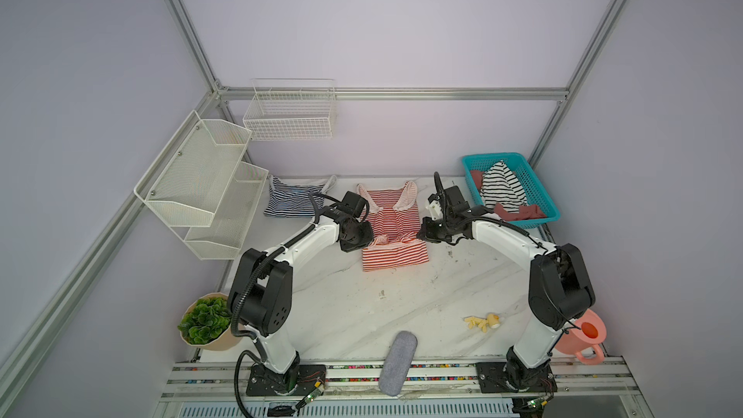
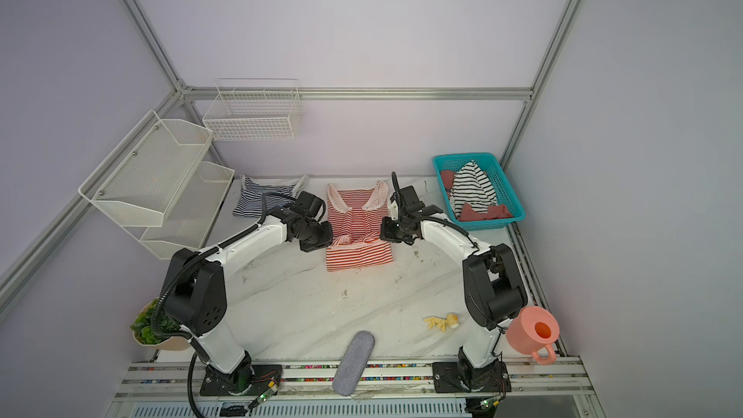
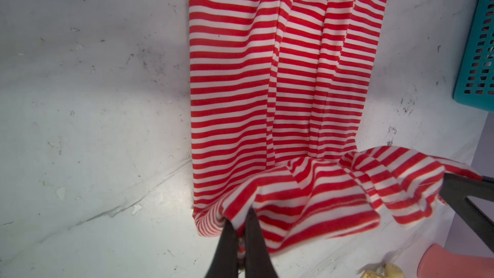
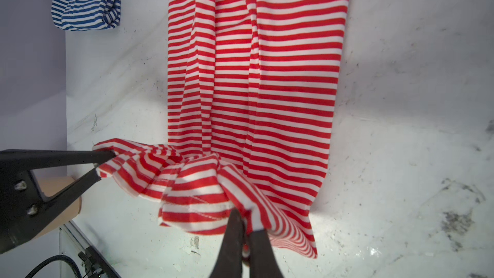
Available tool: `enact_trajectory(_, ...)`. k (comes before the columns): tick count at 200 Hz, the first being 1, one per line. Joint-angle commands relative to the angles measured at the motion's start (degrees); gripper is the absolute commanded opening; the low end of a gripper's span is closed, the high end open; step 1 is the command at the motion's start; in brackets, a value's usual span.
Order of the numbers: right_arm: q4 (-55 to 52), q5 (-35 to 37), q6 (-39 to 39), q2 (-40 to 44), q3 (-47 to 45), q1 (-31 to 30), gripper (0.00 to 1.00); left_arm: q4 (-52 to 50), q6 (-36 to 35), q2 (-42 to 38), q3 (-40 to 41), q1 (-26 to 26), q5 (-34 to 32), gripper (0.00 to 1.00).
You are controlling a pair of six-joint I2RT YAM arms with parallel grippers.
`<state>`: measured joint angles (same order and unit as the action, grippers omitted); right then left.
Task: Fold and stack tank tops
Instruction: Fold the tank top at the top-center of the table.
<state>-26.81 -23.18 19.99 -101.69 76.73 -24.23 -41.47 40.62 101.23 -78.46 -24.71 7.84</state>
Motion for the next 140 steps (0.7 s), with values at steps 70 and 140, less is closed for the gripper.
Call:
enact_trajectory(70, 0.35, -5.04, -3.18, -12.01, 9.31, 3.96, 0.00, 0.51, -3.70, 7.79, -12.82, 3.03, 1.30, 0.00)
enact_trajectory(140, 0.44, -7.68, -3.29, -20.02, 15.52, 5.68, 0.00, 1.55, -3.91, 14.70, -17.10, 6.01, 3.84, 0.00)
